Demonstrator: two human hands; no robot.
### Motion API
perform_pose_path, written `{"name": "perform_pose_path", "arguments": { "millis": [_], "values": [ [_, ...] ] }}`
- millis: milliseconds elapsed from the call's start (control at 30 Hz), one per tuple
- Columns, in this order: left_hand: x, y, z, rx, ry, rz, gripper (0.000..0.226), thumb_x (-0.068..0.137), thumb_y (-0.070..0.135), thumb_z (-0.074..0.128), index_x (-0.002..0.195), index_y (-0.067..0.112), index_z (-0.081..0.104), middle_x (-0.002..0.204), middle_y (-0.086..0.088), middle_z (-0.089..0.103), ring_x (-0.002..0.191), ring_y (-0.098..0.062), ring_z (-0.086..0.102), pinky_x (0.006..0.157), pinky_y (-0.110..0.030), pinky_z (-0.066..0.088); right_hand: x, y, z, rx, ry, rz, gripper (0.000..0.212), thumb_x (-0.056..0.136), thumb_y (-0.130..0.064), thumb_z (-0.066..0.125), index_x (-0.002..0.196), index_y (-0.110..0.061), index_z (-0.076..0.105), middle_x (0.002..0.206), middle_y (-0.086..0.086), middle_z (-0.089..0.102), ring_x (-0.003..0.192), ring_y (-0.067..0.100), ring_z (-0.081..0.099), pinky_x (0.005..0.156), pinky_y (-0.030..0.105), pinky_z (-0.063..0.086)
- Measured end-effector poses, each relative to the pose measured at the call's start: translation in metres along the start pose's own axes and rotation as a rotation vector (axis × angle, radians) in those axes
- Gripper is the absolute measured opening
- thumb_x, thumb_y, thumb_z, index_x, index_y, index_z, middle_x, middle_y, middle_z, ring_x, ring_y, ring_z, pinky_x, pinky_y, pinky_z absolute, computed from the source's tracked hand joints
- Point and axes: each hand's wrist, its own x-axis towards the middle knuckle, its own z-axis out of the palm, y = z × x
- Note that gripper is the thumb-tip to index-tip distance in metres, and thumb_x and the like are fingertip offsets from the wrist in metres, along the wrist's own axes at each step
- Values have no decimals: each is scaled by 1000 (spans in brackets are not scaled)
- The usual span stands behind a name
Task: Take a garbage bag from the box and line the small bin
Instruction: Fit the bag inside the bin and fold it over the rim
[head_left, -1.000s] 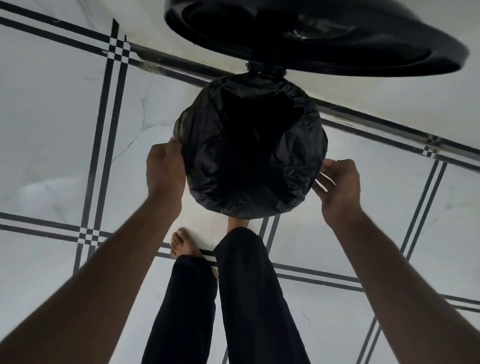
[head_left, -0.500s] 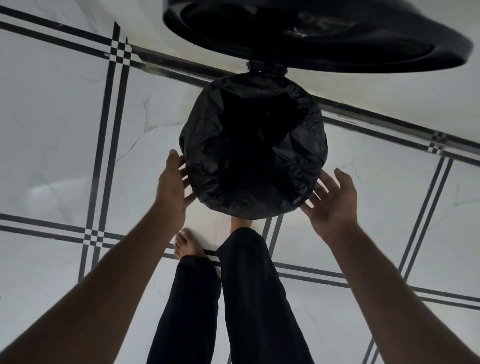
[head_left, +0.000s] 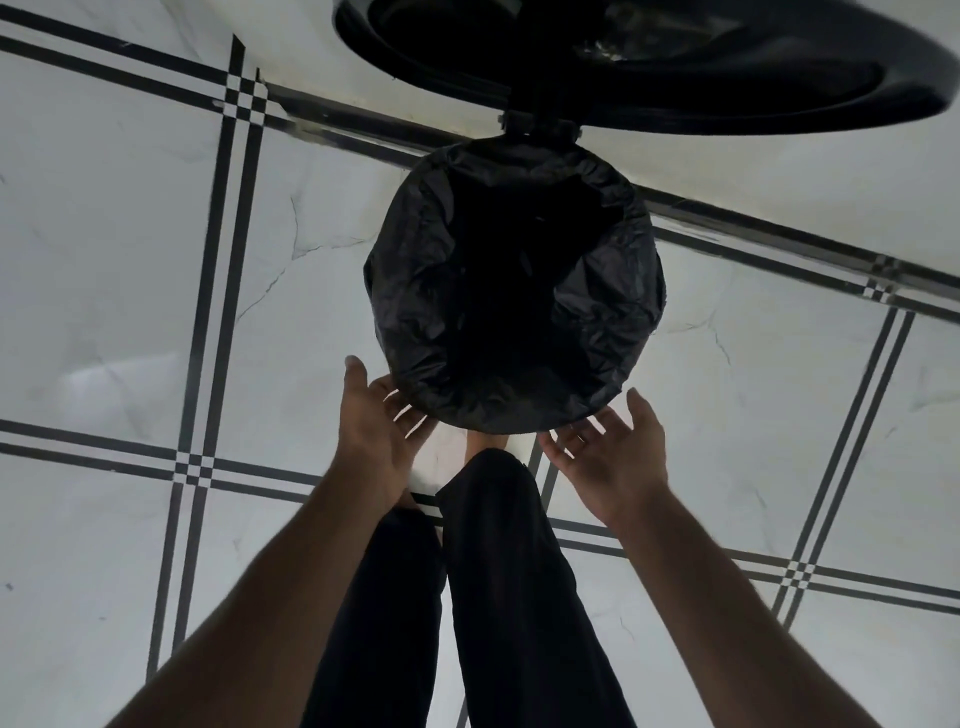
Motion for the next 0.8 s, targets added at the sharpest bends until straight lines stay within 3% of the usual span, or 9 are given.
{"name": "perform_pose_path", "arguments": {
  "millis": [267,400,533,633,700,800],
  "values": [
    [-1,-7,8,-237,12,-65,66,98,63,34,125,7,55,123,-15,63,114,-30,62,106,-46,47,8,6,14,124,99,-87,50,94,-51,47,102,-5,65,105,11,68,99,27,67,92,43,53],
    [-5,-10,12,-227,11,-98,68,97,66,29,127,11,55,123,-13,63,113,-29,61,108,-49,44,12,0,11,159,94,-91,48,95,-52,46,108,-7,59,113,12,65,101,30,62,104,39,44],
    [-7,-15,9,-273,28,-93,69,98,65,29,121,6,57,122,-16,64,116,-31,61,109,-48,45,6,-4,11,152,83,-117,50,97,-50,44,116,-6,58,112,15,67,102,31,64,99,41,50],
    [-13,-8,9,48,221,45,64,101,57,23,128,10,58,127,-11,62,120,-26,56,108,-40,43,-1,-8,21,-137,263,-245,33,99,-37,40,109,-11,59,101,8,62,86,20,61,79,29,51],
    [-22,3,10,234,335,246,53,103,46,27,131,12,56,131,-10,62,125,-27,55,109,-41,42,-11,-17,31,-322,438,-496,18,98,-25,40,104,-17,55,92,3,56,74,15,52,68,27,44],
    [-45,34,16,357,296,614,34,101,33,36,122,15,56,121,-7,63,118,-27,58,107,-48,45,-50,-40,53,-437,389,-857,19,99,-27,41,115,-24,51,99,-5,54,82,12,53,75,29,47]
  ]
}}
